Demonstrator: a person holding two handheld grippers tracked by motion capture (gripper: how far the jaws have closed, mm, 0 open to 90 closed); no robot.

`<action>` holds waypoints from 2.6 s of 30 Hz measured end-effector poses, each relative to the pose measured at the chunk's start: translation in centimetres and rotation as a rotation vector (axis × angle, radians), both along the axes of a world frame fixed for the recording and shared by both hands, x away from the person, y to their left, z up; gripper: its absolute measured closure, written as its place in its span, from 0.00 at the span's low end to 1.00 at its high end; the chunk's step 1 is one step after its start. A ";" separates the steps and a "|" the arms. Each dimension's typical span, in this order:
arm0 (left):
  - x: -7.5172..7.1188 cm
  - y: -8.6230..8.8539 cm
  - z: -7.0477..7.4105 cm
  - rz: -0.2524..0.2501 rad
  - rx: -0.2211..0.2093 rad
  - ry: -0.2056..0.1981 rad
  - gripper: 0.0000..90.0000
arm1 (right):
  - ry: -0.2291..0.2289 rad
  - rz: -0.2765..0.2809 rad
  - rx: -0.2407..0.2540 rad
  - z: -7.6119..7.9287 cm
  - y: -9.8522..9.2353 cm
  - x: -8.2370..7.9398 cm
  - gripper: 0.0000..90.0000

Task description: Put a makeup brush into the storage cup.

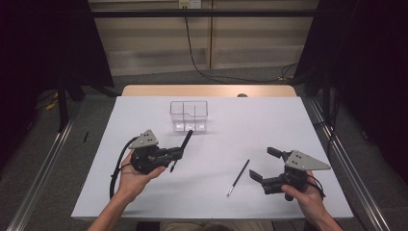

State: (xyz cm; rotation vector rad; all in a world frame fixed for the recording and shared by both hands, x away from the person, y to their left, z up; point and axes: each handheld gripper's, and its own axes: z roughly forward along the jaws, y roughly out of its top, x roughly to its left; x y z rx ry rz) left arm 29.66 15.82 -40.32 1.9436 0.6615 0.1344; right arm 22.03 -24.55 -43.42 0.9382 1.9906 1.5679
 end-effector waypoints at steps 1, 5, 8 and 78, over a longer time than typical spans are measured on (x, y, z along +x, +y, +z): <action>0.0 -0.2 0.0 -0.006 0.002 0.000 0.88 | 0.001 0.010 -0.002 0.1 0.2 0.2 0.00; -0.1 -0.9 0.1 -0.031 0.009 -0.001 0.88 | 0.022 0.059 -0.002 0.6 0.9 0.6 0.00; -0.3 -1.5 0.2 -0.040 0.021 0.001 0.88 | 0.012 0.077 -0.011 1.0 1.4 1.0 0.00; -0.6 -8.4 1.3 -0.426 0.591 0.097 0.88 | 0.427 0.651 -0.553 3.0 9.5 7.1 0.04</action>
